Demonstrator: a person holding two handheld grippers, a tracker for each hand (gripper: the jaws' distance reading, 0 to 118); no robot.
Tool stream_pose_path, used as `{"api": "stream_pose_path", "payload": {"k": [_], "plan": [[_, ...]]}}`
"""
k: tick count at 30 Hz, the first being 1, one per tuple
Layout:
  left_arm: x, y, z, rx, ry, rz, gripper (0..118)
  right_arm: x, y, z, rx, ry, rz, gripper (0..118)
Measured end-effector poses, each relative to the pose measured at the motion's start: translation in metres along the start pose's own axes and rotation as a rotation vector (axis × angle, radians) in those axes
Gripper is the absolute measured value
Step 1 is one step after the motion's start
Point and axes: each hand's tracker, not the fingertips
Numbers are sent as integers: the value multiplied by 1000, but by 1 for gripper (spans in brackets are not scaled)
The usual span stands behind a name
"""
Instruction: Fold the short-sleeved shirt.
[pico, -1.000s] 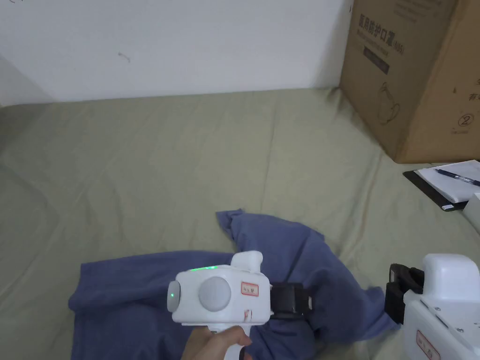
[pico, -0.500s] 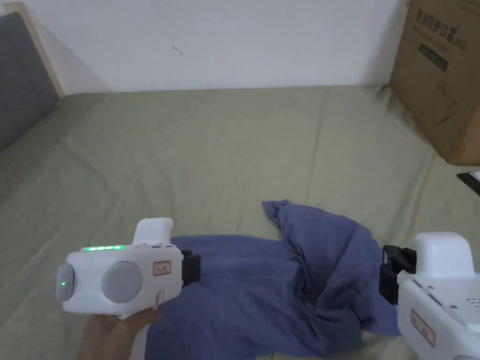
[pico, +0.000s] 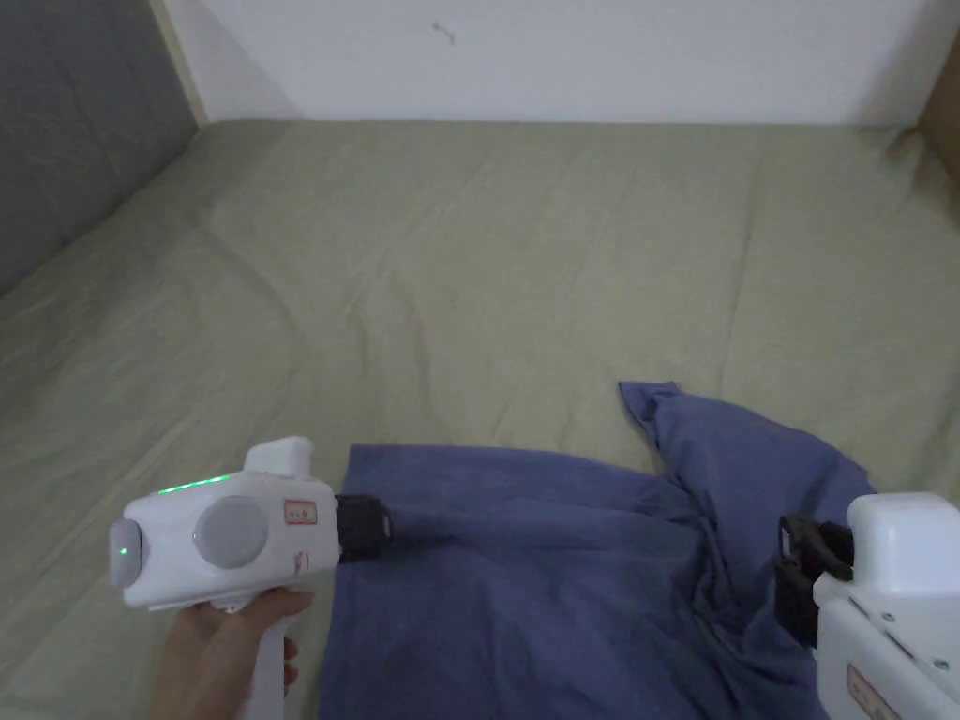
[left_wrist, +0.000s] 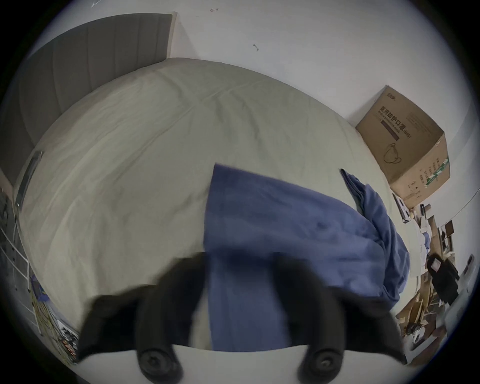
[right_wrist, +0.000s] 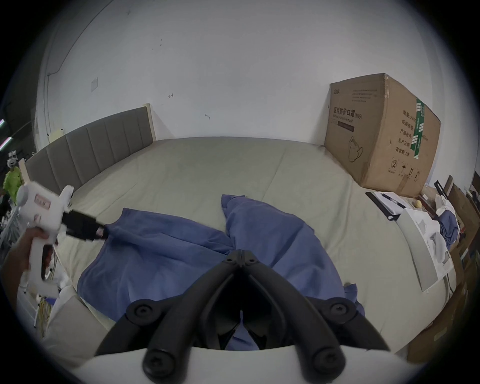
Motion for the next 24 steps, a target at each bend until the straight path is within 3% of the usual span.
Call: {"api": "stream_pose_path", "payload": {"k": [1,2,8,12,13,17,19,21,24], "plan": [[3,11,-8,0,4,-15,103,1,0,-4,-10,5,3,0],[4,24,-15,7,14,-22,112,1,0,-8,-18,5,7,0],[12,74,-58,-1,35,-30,112,12,0,-28,-64,-3,1,0],[28,66,-84,-90,88,-123,111,22,-2,-38,-86,-12,-12,0],[31,63,-90,-109,113,-137,105,24,-3,-39,-90,-16,-14,0],[45,52,-109,-85,208,-191,102,34,-6,-45,-104,-22,-33,0],[54,51,-110,-80,229,-215,92,41,-6,-48,-115,-26,-37,0],[59,51,-103,-59,234,-241,74,47,-6,-49,-118,-36,-41,0],[72,51,-101,-26,241,-306,16,60,1,-52,-116,-30,-59,0]]}}
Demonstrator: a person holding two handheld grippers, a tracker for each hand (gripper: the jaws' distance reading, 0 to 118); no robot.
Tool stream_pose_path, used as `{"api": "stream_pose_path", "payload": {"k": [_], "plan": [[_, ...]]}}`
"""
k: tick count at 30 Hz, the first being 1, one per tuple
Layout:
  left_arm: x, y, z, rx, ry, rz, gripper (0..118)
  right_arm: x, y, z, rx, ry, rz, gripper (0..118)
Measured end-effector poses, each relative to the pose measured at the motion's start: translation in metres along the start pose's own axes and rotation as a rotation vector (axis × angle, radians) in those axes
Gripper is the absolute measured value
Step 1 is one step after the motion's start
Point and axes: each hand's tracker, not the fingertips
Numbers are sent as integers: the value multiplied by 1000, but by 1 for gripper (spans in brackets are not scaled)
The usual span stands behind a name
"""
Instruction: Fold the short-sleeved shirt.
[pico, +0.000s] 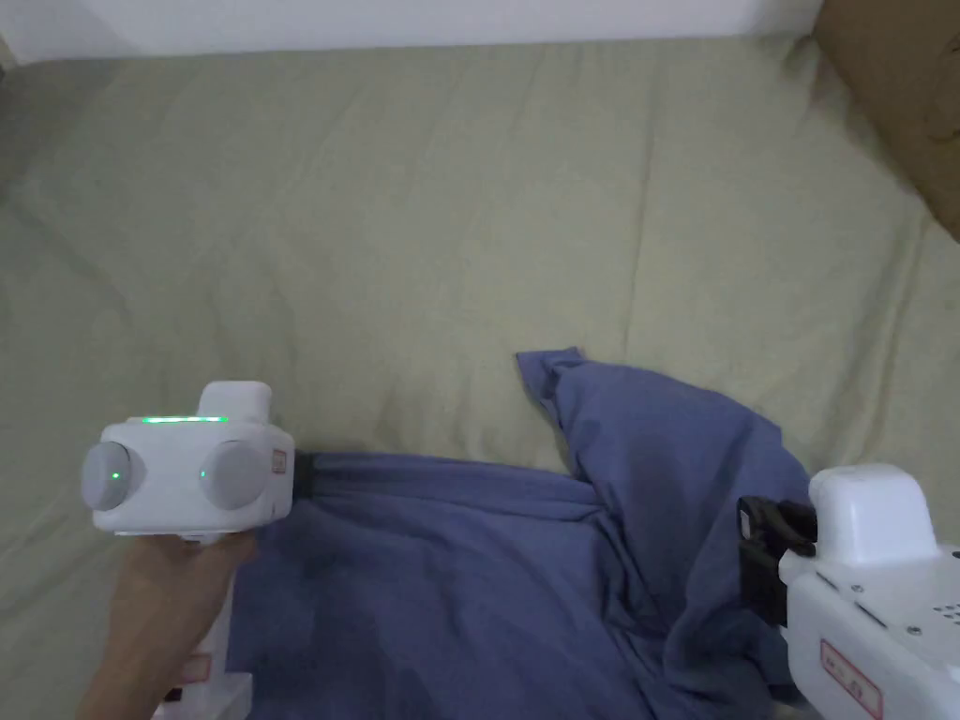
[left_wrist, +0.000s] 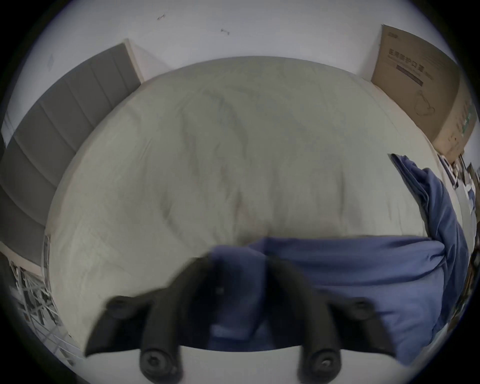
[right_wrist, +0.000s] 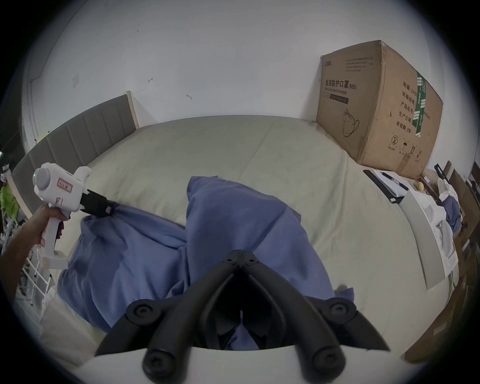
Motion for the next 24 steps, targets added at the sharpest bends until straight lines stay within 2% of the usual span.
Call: {"api": "stream_pose_path", "payload": {"k": [1,3,7,8,9,10,12,13,16,20,22,24], "plan": [[2,2,1,-3,35,-39,1,5,4,-2,4,19,-14,0],[4,3,2,-17,23,-45,1,17,15,-9,6,42,-30,0],[-11,2,17,6,-37,6,1,37,47,-32,-18,101,-10,0],[-15,2,23,18,-55,20,1,41,58,-42,-51,147,-9,7],[-20,3,29,23,-66,28,1,44,69,-54,-72,188,-12,25],[-23,3,34,27,-76,35,1,47,80,-67,-102,216,-2,50],[-27,1,42,41,-89,41,1,47,99,-100,-112,200,38,92],[-27,1,48,49,-93,41,1,45,108,-117,-140,181,82,98],[-30,-3,58,62,-104,33,1,37,129,-161,-237,156,146,97],[-32,-7,66,73,-113,32,1,24,136,-204,-363,268,155,97],[-31,-9,69,78,-113,25,1,14,136,-217,-431,256,150,97],[-31,-10,69,75,-110,20,1,7,130,-231,-494,270,198,97]]}}
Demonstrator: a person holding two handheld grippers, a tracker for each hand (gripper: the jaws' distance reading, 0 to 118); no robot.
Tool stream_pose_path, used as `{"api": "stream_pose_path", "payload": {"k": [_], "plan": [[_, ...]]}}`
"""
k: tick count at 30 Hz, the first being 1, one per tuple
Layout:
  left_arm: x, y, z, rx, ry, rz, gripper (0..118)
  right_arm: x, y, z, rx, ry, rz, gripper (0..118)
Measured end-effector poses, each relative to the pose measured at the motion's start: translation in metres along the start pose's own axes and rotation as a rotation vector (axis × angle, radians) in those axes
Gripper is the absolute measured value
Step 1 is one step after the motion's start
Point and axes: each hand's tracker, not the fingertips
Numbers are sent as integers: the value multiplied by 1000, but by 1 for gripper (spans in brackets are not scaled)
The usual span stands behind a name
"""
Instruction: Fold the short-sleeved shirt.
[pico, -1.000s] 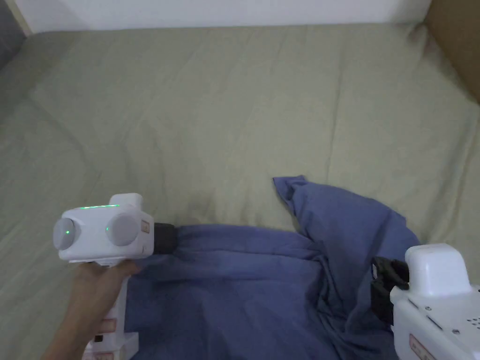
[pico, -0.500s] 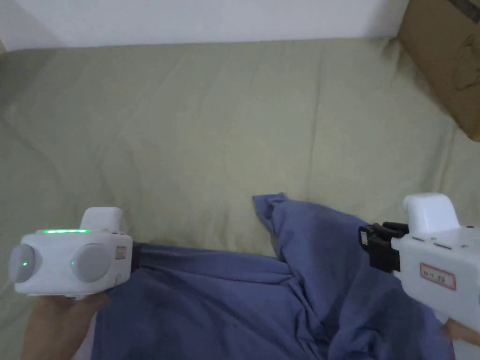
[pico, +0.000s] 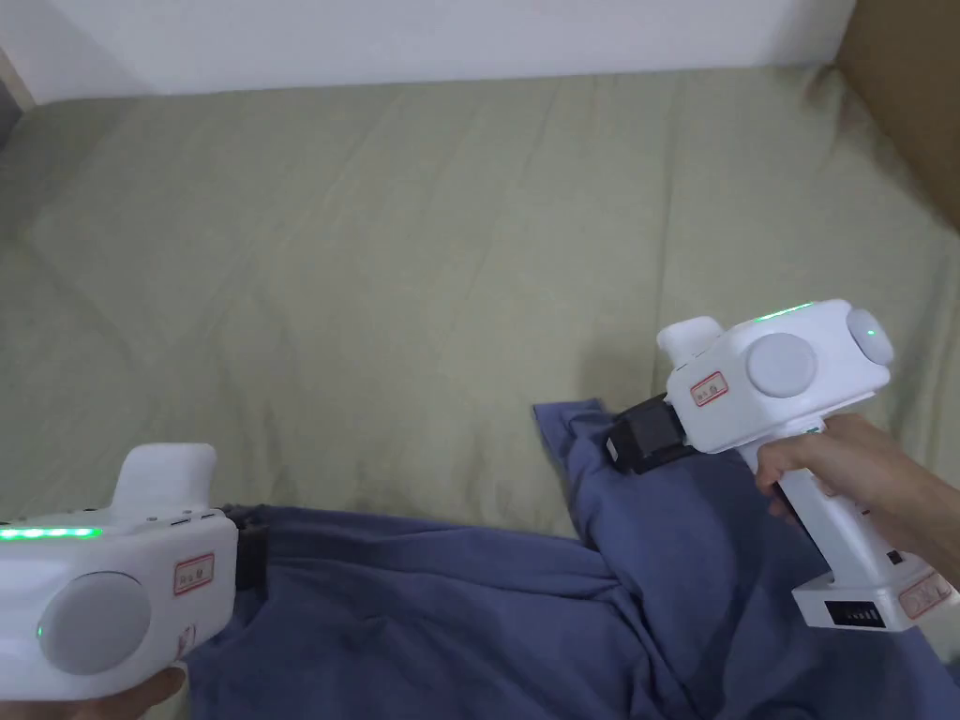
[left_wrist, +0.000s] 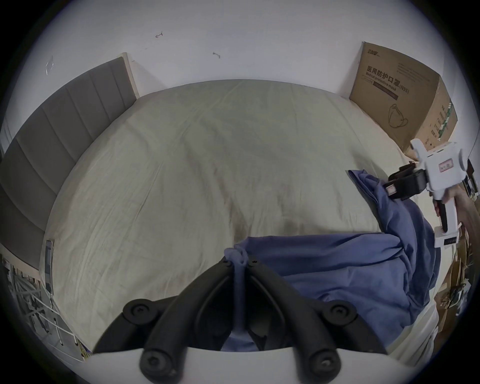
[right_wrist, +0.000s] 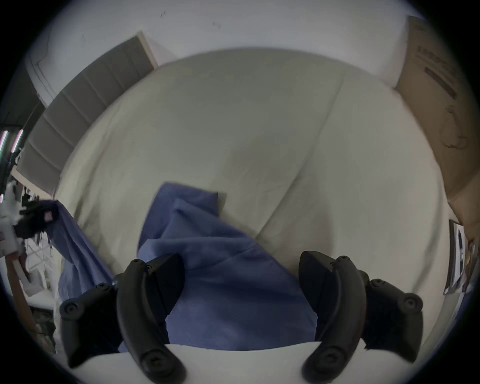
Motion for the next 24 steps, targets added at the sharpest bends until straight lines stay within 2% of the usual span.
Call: {"api": "stream_pose_path", "payload": {"k": [1,3,5,6,8,9,12,15,24], "plan": [[1,0,-1,2,0,-3,1,-1,1,-9,-51,-18,13,97],[1,-1,-2,-5,1,-4,1,-4,3,-7,-13,-27,-8,96],[2,-2,-3,-9,4,0,1,-9,3,-2,-17,-62,-32,83],[2,-3,-3,-11,4,-2,1,-13,1,0,-11,-80,-13,68],[1,-4,-2,-8,6,2,1,-22,-2,4,0,-142,85,16],[1,-4,0,-4,4,10,1,-25,-4,5,2,-167,84,4],[2,-3,7,1,8,20,1,-21,-7,9,5,-148,28,4],[0,2,24,33,11,10,1,-11,-10,40,61,-121,-51,4],[-12,59,114,256,69,6,1,29,-12,238,398,-172,-155,4]]}}
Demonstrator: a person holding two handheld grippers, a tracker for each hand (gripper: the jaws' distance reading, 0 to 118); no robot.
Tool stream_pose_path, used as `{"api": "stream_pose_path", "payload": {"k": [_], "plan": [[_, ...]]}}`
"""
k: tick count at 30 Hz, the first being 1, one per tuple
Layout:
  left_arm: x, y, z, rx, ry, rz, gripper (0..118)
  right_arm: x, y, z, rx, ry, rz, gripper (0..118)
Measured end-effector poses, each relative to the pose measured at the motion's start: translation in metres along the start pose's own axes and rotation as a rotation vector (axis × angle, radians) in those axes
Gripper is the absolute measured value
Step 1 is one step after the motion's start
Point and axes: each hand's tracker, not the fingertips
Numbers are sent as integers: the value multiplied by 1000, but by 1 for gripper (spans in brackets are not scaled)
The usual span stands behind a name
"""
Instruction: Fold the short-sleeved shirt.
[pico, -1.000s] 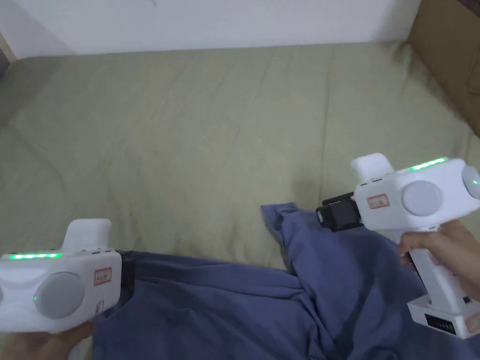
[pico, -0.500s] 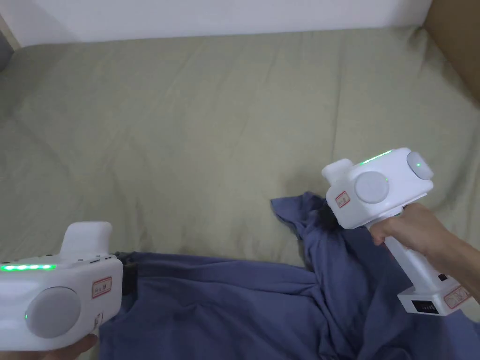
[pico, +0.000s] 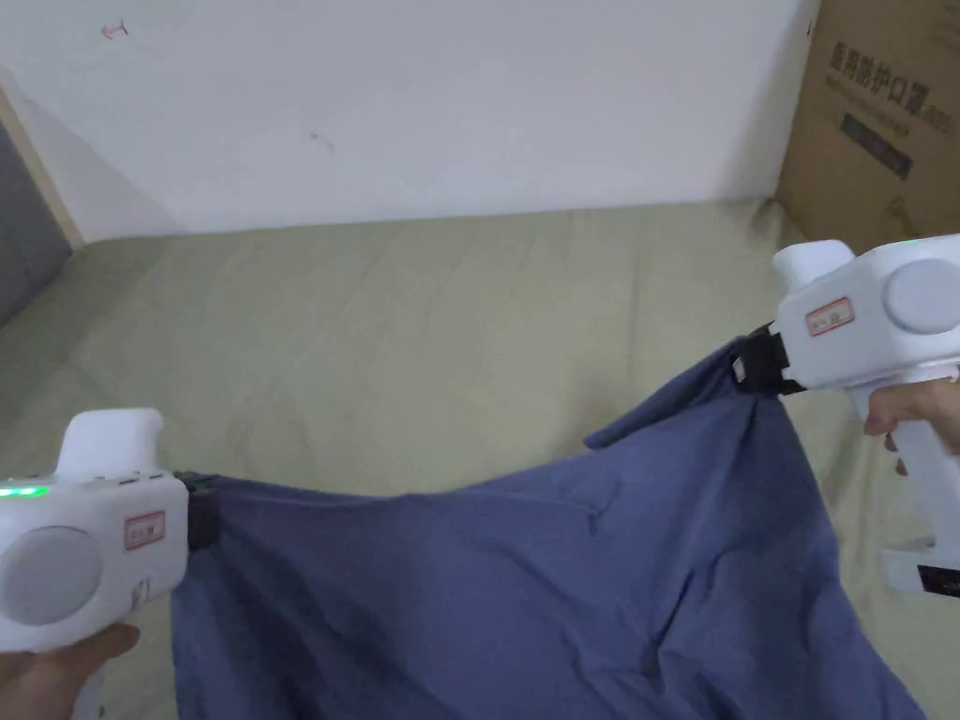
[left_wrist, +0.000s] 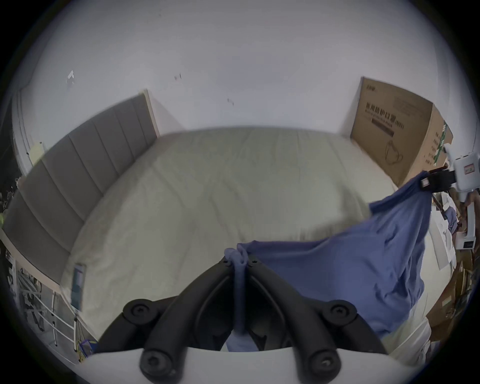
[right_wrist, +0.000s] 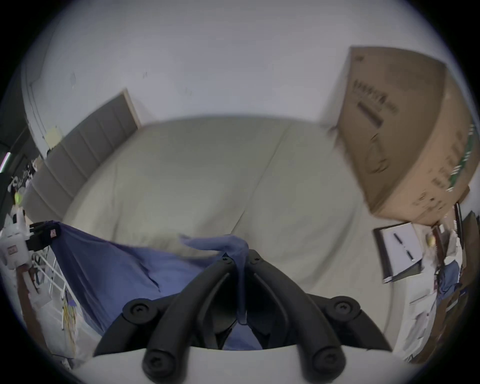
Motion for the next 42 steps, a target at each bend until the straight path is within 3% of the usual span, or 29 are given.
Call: {"api": "stream_pose_path", "payload": {"k": [4,8,15,27,30,37,42], "plan": [[-10,39,44,122,50,-3,1,26,22,77,125,-62,-31,4],[-12,80,85,228,16,-10,1,45,34,136,221,37,-148,4],[-4,163,126,355,28,-50,1,36,88,187,312,2,-125,4],[-27,327,134,479,97,-49,1,13,237,238,521,-6,-157,4],[-29,361,144,537,142,-58,1,8,264,253,594,13,-196,4],[-30,400,147,637,169,-46,1,4,286,263,651,27,-212,4],[-31,396,114,652,131,-9,1,9,283,230,606,-23,-180,4]]}}
